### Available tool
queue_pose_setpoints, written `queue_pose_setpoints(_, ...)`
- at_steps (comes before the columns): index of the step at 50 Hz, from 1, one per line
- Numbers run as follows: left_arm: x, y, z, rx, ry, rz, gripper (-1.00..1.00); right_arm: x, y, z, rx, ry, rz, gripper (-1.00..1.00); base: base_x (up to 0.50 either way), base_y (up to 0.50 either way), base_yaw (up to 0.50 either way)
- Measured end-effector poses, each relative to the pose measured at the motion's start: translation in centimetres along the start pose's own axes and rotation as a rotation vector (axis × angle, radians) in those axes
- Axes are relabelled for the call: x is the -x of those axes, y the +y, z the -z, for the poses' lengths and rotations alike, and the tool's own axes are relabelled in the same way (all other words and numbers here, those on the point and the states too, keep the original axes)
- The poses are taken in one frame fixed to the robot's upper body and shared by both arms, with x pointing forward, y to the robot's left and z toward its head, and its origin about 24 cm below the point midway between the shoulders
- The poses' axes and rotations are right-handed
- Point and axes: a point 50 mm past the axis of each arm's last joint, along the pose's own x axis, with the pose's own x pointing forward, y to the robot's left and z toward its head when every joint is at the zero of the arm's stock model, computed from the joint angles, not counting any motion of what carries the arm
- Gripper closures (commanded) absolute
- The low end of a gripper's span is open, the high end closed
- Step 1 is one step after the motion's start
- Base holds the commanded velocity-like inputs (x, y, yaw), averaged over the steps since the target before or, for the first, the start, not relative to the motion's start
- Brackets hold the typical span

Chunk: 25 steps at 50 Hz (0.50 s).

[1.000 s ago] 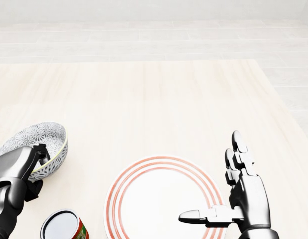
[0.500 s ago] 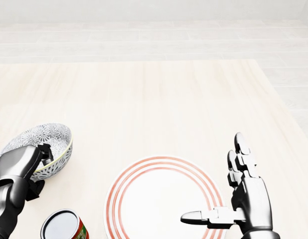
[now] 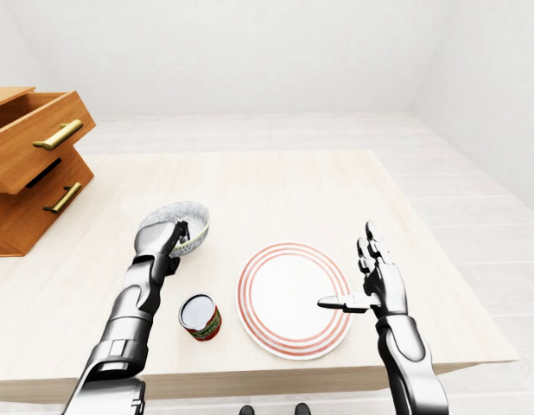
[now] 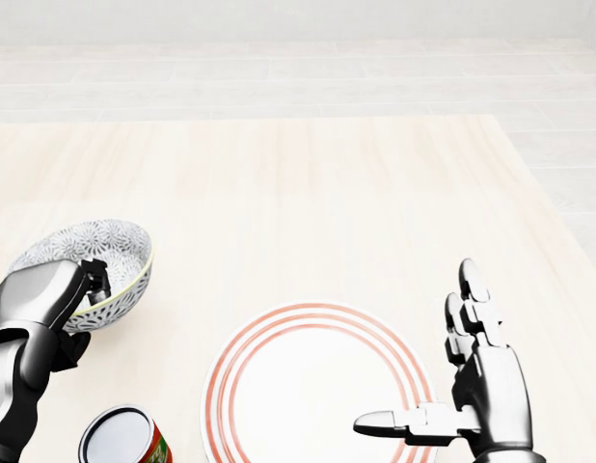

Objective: Put the bowl on the plate.

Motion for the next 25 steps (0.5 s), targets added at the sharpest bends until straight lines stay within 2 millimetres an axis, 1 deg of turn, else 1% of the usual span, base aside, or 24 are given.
queue_pose_setpoints(10,0.5,1.6,-1.3,-0.017,-0.036,-0.04,1.0,0.1,-0.1,-0.2,-0.001,-0.003,0.003,-1.0,0.0,0.0,0.0)
queue_pose_setpoints(25,1.5,3.9,-4.4,-0.035,-0.118,-0.073,1.0,0.2,-0.5,-0.6,-0.003,-0.018,0.014,-1.0,0.0,0.0,0.0)
